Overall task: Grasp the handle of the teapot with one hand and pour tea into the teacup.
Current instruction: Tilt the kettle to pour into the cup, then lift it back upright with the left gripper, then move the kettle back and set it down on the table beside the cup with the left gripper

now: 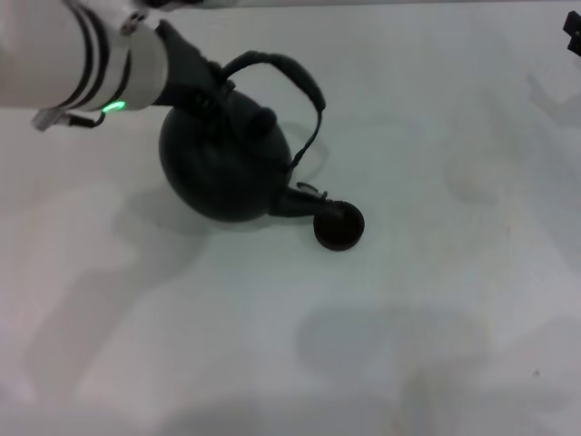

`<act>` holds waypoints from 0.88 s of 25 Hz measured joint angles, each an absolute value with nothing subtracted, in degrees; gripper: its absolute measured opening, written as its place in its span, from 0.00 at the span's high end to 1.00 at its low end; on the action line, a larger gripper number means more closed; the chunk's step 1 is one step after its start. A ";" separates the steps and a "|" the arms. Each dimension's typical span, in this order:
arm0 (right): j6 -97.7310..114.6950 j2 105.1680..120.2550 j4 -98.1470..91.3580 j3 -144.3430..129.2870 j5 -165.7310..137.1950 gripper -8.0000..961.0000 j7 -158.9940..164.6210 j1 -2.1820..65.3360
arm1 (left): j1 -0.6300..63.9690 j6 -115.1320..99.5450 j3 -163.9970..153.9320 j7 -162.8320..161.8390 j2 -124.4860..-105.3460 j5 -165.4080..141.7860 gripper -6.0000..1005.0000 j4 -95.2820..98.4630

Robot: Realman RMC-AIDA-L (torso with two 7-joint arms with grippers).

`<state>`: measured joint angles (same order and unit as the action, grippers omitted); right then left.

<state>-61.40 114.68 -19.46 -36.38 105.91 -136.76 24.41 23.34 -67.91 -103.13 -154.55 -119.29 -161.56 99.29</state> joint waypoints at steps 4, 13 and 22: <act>-61.40 114.69 -19.34 -36.39 105.91 0.09 -136.74 24.39 | 20.21 -67.01 -101.90 -155.81 -119.26 -161.50 0.85 99.91; -61.42 114.87 -19.02 -36.93 105.79 0.09 -136.29 24.29 | 11.59 -54.42 -94.85 -154.54 -119.04 -155.90 0.85 99.67; -62.28 114.97 -17.99 -37.10 105.84 0.09 -136.05 24.58 | 6.70 -40.62 -91.58 -145.78 -119.08 -138.47 0.85 94.63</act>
